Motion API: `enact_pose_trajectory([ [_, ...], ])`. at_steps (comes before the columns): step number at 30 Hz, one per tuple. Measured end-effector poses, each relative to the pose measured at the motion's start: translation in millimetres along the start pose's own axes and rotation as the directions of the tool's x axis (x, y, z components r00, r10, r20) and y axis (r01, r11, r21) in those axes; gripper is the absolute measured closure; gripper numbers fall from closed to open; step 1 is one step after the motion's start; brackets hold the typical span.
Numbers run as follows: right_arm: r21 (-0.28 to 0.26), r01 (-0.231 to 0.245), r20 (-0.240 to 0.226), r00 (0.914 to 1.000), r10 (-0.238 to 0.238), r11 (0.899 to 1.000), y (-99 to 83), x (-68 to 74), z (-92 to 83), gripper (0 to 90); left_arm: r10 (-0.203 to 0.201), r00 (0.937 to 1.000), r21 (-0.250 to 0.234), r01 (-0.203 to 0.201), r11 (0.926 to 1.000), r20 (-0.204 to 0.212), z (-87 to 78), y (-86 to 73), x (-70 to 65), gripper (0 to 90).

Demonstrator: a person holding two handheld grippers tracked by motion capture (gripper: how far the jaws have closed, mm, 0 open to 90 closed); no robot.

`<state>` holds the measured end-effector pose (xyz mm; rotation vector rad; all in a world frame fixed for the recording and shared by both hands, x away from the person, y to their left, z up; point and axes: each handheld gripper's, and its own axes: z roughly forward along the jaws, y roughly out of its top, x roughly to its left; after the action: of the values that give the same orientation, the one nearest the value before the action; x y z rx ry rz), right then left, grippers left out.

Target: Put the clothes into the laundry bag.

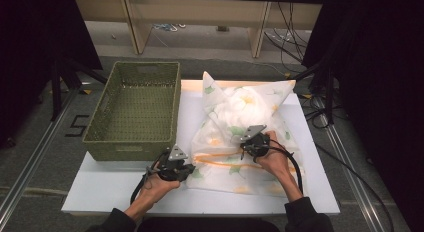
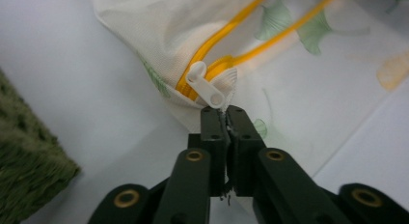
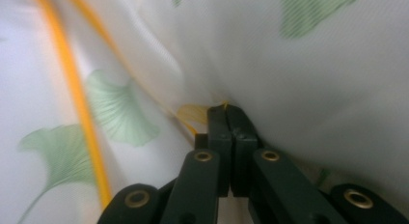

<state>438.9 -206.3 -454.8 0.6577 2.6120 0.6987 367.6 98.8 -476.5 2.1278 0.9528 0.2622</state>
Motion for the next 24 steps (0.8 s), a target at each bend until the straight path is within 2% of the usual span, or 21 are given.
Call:
enact_pose_trajectory([
  [1, -0.005, -0.002, -0.017, 0.9999, 0.001, 1.000, -2.0, 1.2, -4.2, 90.0, -0.025, 0.9996, 0.001, 0.025, 0.9997, -0.015, 1.0, -1.3, 0.5, 74.7],
  [4, -0.023, -0.009, -0.049, 0.9988, 0.008, 1.000, -7.4, 6.7, -13.9, 90.0, -0.044, 0.9989, 0.016, 0.044, 0.9989, -0.016, 2.8, -1.5, 1.8, 65.2],
  [6, -0.032, 0.014, -0.074, 0.9971, -0.017, 0.999, -9.8, 9.2, -19.8, 90.0, -0.033, 0.9990, 0.016, 0.034, 0.9993, -0.030, 4.0, -0.6, 2.8, 58.2],
  [7, -0.032, 0.009, -0.086, 0.9962, -0.012, 0.999, -11.0, 10.1, -22.4, 90.0, -0.025, 0.9988, 0.024, 0.026, 0.9994, -0.041, 4.7, -0.6, 3.9, 55.9],
  [8, -0.032, 0.004, -0.087, 0.9962, -0.007, 0.999, -13.1, 11.3, -25.9, 90.0, -0.039, 0.9980, 0.028, 0.041, 0.9988, -0.050, 5.8, -1.2, 4.0, 52.3],
  [9, -0.029, 0.004, -0.094, 0.9955, -0.007, 1.000, -14.4, 12.2, -28.0, 90.0, -0.036, 0.9986, 0.042, 0.038, 0.9984, -0.040, 6.0, -1.2, 6.2, 50.0],
  [10, -0.035, 0.021, -0.100, 0.9947, -0.025, 0.999, -15.5, 11.9, -28.7, 90.0, -0.053, 0.9977, 0.042, 0.055, 0.9976, -0.041, 6.6, -1.6, 5.7, 47.8],
  [11, -0.023, -0.008, -0.116, 0.9932, 0.005, 1.000, -16.7, 13.7, -31.3, 90.0, -0.060, 0.9975, 0.043, 0.061, 0.9972, -0.038, 7.3, -1.5, 6.3, 45.9],
  [12, -0.036, 0.016, -0.132, 0.9910, -0.021, 0.999, -17.4, 12.6, -31.4, 90.0, -0.070, 0.9969, 0.041, 0.072, 0.9966, -0.035, 8.8, -1.7, 6.9, 44.4],
  [13, -0.027, 0.012, -0.169, 0.9855, -0.016, 1.000, -18.5, 14.4, -34.0, 90.0, -0.071, 0.9969, 0.043, 0.072, 0.9965, -0.036, 9.1, -1.8, 7.3, 42.2],
  [14, -0.028, 0.020, -0.180, 0.9834, -0.025, 0.999, -18.9, 15.2, -35.1, 90.0, -0.100, 0.9946, 0.033, 0.101, 0.9944, -0.028, 10.1, -2.2, 6.3, 40.3],
  [15, -0.016, 0.015, -0.189, 0.9819, -0.018, 1.000, -19.5, 17.1, -37.0, 90.0, -0.089, 0.9959, 0.027, 0.089, 0.9956, -0.019, 10.1, -1.7, 8.2, 38.9],
  [16, -0.019, 0.032, -0.188, 0.9815, -0.035, 0.999, -19.4, 17.1, -37.3, 90.0, -0.110, 0.9939, 0.023, 0.110, 0.9937, -0.009, 10.6, -1.6, 8.2, 39.3],
  [17, -0.020, 0.030, -0.189, 0.9814, -0.033, 0.999, -19.7, 17.3, -37.3, 90.0, -0.114, 0.9935, 0.030, 0.114, 0.9930, -0.002, 10.7, -1.0, 8.5, 38.9],
  [18, -0.016, 0.026, -0.189, 0.9816, -0.028, 1.000, -20.1, 17.0, -36.9, 90.0, -0.142, 0.9898, 0.033, 0.141, 0.9894, 0.011, 11.7, -1.3, 6.6, 38.9],
  [19, 0.000, 0.009, -0.192, 0.9814, -0.009, 1.000, -21.5, 17.6, -36.3, 90.0, -0.133, 0.9911, 0.036, 0.132, 0.9906, 0.014, 12.8, -1.0, 6.7, 39.2],
  [21, 0.000, 0.026, -0.205, 0.9784, -0.026, 1.000, -23.1, 16.4, -32.7, 90.0, -0.147, 0.9887, 0.044, 0.146, 0.9883, 0.027, 15.6, -0.3, 1.8, 43.3],
  [22, 0.009, 0.015, -0.203, 0.9792, -0.013, 1.000, -23.5, 17.4, -30.7, 90.0, -0.123, 0.9923, 0.036, 0.122, 0.9919, 0.018, 16.4, 0.4, 1.0, 47.5],
  [24, 0.008, 0.025, -0.204, 0.9786, -0.023, 1.000, -23.5, 18.0, -27.7, 90.0, -0.092, 0.9957, -0.003, 0.092, 0.9957, 0.010, 16.6, 2.7, -1.0, 61.9],
])
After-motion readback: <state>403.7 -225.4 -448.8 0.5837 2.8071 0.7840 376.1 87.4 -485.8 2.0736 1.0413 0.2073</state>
